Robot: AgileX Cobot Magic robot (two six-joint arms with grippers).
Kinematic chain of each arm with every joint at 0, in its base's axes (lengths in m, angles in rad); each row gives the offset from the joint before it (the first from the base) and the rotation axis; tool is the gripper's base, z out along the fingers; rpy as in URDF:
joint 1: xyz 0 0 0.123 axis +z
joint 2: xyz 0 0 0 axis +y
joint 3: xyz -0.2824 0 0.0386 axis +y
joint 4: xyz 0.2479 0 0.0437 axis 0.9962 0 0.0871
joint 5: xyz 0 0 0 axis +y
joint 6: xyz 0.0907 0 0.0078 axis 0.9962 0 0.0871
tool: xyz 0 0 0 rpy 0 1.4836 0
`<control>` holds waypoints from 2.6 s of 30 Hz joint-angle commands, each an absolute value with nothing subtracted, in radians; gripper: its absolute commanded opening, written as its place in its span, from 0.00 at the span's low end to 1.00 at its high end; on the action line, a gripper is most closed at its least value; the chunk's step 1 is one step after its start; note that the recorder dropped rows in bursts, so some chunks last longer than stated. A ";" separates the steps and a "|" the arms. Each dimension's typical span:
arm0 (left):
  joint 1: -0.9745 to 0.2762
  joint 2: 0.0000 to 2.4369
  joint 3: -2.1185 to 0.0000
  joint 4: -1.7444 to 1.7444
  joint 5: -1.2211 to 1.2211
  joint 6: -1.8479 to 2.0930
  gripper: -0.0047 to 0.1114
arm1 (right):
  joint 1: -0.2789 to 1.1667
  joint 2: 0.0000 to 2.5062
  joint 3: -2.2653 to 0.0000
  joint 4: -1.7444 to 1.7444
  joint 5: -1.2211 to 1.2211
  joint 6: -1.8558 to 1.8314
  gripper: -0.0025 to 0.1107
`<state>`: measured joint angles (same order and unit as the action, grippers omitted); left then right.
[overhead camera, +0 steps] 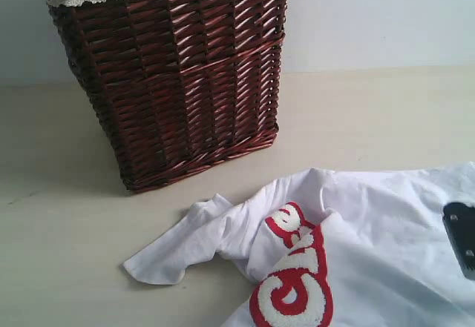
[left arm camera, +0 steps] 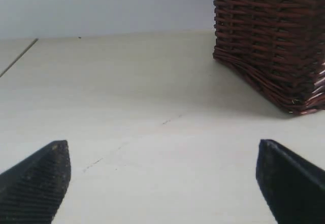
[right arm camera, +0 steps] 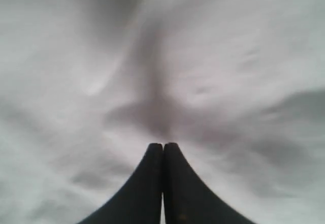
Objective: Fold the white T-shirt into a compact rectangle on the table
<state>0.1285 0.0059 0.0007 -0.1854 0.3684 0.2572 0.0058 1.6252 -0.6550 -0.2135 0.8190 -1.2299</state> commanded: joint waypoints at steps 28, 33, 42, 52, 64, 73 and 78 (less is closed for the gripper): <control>0.131 0.000 0.000 -0.192 0.363 0.254 0.85 | -0.090 1.796 -0.655 0.072 0.793 -1.363 0.02; 0.131 0.000 0.000 -0.192 0.363 0.254 0.85 | -0.090 1.725 -0.655 0.133 0.626 -1.364 0.02; 0.131 0.000 0.000 -0.192 0.363 0.254 0.85 | -0.090 1.485 -0.655 0.213 0.452 -1.489 0.13; 0.131 0.000 0.000 -0.192 0.363 0.254 0.85 | -0.227 1.796 -0.770 0.285 0.128 -1.283 0.42; 0.131 0.000 0.000 -0.192 0.363 0.254 0.85 | -0.247 1.859 -0.825 0.298 -0.006 -1.392 0.02; 0.131 0.000 0.000 -0.192 0.363 0.254 0.85 | -0.247 1.783 -0.825 0.286 0.253 -1.394 0.02; 0.131 0.000 0.000 -0.192 0.363 0.254 0.85 | -0.247 1.781 -0.825 0.237 0.785 -1.455 0.02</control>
